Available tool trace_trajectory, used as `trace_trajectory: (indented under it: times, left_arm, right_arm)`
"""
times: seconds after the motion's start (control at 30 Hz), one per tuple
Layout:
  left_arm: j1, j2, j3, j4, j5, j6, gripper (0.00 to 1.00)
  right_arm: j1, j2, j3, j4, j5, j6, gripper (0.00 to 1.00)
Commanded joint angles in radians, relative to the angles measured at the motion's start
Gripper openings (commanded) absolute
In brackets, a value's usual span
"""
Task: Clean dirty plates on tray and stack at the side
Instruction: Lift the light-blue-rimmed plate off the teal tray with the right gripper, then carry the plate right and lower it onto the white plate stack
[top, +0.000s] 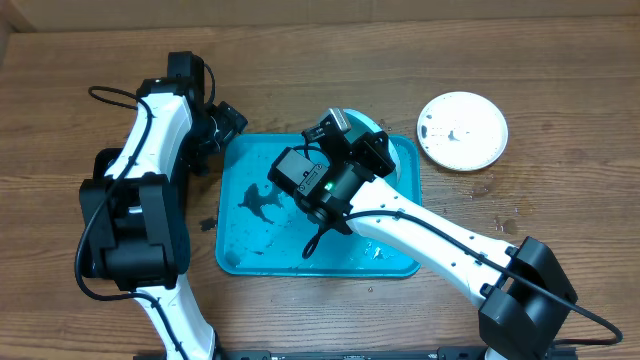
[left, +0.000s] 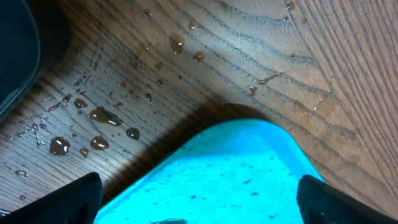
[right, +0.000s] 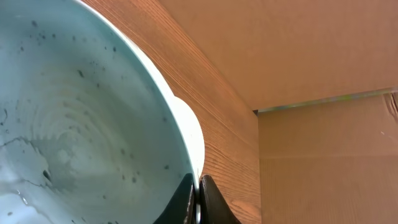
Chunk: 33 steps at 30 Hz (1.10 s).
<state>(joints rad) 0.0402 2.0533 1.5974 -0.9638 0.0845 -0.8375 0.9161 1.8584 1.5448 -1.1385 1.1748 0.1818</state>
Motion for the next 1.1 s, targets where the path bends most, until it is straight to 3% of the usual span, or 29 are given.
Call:
trace_trajectory:
  times: [0.0, 0.13, 0.63, 0.77, 1.07]
  left_arm:
    - [0.005, -0.021, -0.005, 0.000, -0.017, 0.007, 1.00]
    - [0.005, -0.021, -0.005, 0.000, -0.017, 0.007, 1.00]
    - [0.005, -0.021, -0.005, 0.000, -0.017, 0.007, 1.00]
    - [0.005, -0.021, -0.005, 0.001, -0.017, 0.007, 1.00]
    - [0.005, -0.021, -0.005, 0.000, -0.017, 0.007, 1.00]
  right_arm:
    - [0.005, -0.008, 0.035, 0.003, -0.019, 0.000, 0.04]
    - [0.005, -0.008, 0.035, 0.003, -0.103, 0.000, 0.04]
    - [0.005, -0.009, 0.035, -0.022, -0.120, 0.029, 0.04]
    - [-0.007, -0.009, 0.035, -0.037, -0.104, 0.291, 0.04]
    - [-0.126, -0.121, 0.035, -0.036, -0.327, 0.406, 0.04]
